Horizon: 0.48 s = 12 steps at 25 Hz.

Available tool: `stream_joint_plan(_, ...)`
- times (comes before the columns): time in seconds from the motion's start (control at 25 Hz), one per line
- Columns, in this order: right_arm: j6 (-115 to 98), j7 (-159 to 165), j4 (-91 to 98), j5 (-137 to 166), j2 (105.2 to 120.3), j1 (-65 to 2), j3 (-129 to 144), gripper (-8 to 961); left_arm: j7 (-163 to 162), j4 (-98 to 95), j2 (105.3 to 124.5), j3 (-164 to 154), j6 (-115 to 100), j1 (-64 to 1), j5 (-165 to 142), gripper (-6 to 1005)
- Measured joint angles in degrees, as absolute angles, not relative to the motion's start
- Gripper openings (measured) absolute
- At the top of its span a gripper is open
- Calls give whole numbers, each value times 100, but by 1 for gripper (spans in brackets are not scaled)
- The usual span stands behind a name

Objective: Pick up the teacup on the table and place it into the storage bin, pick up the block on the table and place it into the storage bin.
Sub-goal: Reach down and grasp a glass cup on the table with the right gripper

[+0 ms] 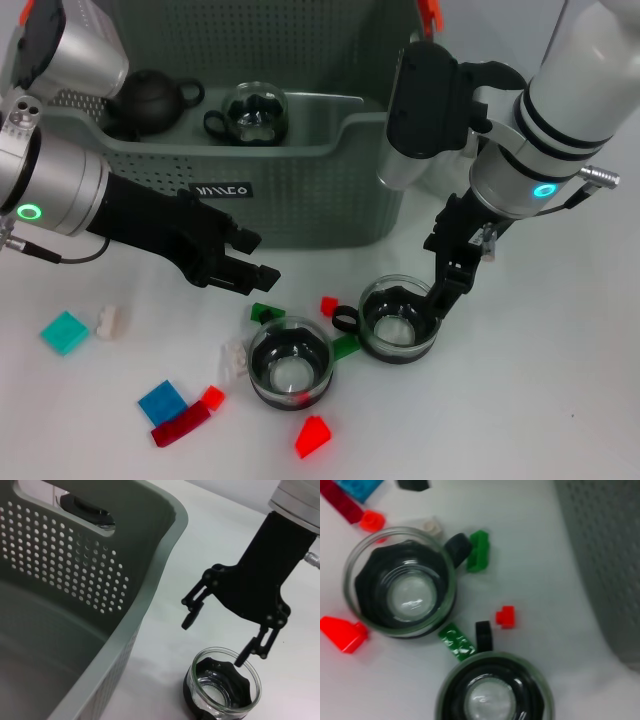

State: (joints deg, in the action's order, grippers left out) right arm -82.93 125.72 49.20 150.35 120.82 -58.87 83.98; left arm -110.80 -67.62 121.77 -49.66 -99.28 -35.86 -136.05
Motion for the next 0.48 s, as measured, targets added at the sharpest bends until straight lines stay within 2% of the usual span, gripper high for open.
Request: stream_joint_plan(0.48,-7940,12645,4616,14699,12059,-5904,8377,892,-11081,-6704,12170,-4966,-9859,-3591,-13605,568)
